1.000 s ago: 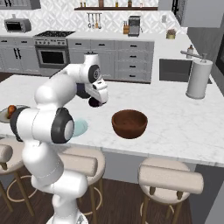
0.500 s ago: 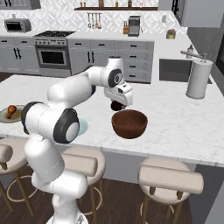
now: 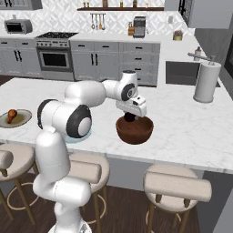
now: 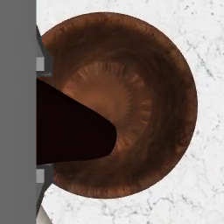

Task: Pick the chicken drumstick and avocado from their plates and place them in the bowl. Then put the bowl in the fridge.

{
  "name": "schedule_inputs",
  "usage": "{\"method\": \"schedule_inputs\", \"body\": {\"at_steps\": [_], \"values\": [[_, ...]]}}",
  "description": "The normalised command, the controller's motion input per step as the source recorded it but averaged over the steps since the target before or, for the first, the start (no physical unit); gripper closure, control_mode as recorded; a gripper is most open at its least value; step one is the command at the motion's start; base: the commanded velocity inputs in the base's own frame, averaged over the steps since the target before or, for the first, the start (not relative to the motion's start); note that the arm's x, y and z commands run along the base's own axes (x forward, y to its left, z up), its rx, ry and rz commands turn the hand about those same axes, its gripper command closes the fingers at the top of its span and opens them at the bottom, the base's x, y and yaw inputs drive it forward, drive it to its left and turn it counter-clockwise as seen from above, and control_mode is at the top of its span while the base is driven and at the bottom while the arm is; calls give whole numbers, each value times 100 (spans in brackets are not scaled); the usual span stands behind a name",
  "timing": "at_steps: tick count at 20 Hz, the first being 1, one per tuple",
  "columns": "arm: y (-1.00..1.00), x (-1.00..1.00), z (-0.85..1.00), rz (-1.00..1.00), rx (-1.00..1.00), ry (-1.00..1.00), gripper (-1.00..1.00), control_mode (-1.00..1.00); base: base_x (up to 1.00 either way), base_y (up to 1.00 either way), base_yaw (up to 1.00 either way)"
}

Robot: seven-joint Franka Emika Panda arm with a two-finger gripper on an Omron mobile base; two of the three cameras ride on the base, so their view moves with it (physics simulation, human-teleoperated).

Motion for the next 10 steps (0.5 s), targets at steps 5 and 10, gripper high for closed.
{"method": "schedule_inputs", "body": {"at_steps": [5,10], "values": [[3,15,-45,1,0,0,100,-100,0,0,0],[9,4,-45,0,0,0,100,-100,0,0,0]]}}
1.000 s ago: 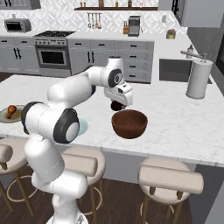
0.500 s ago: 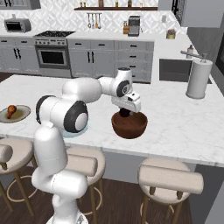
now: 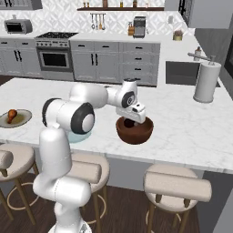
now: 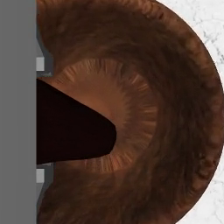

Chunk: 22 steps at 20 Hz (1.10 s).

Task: Pick the chicken drumstick and avocado from their plates and place them in the bowl. Then put the bowl in the fridge.

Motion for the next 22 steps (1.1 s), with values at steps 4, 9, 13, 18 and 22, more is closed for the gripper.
{"method": "schedule_inputs", "body": {"at_steps": [4,9,13,18,22], "values": [[0,15,-32,0,0,3,100,-100,0,0,0],[-1,10,-22,0,0,4,100,-100,0,0,0],[-7,7,-18,0,0,4,-100,-100,0,0,0],[-25,1,-12,2,0,2,-100,-100,0,0,0],[-15,0,4,4,2,0,-100,-100,0,0,0]]}}
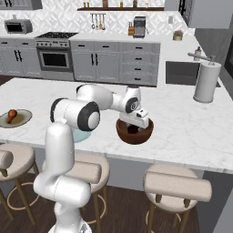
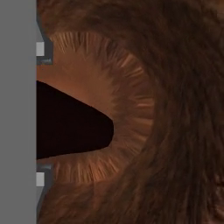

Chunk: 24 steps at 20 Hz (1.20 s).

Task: Pick the chicken drumstick and avocado from their plates and place them in the bowl. Then put the bowl in the fridge.

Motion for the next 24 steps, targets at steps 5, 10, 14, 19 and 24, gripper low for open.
{"method": "schedule_inputs", "body": {"at_steps": [5,10,14,19,24], "values": [[0,-11,13,4,5,0,-100,-100,0,0,0],[6,-27,52,6,4,0,-100,-100,0,0,0],[44,-79,83,5,0,0,-100,-100,0,0,0],[61,-98,62,14,0,0,-100,-100,0,0,0],[87,-97,40,21,-1,0,-100,-100,0,0,0]]}}
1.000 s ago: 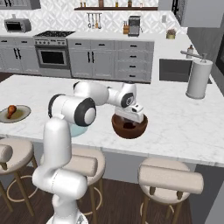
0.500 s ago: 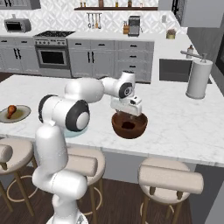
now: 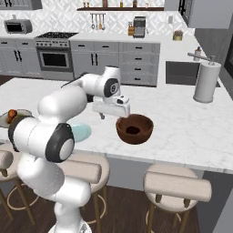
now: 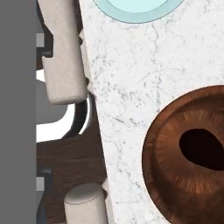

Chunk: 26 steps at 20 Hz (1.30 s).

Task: Pick the chicken drumstick and avocado from their plates and place them in the bowl. Then put the bowl in the fridge.

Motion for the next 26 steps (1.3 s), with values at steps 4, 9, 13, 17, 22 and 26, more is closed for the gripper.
{"method": "schedule_inputs", "body": {"at_steps": [4,9,13,17,22,26], "values": [[100,-68,18,20,-3,-2,-100,-100,0,0,0],[100,-25,0,19,-7,-7,-100,-100,0,0,0],[100,-10,0,20,-6,-9,-100,-100,0,0,0],[100,0,1,14,-4,-6,-100,-100,0,0,0],[100,34,0,2,-4,-7,-100,-100,0,0,0],[100,37,1,0,0,-4,-100,-100,0,0,0]]}}
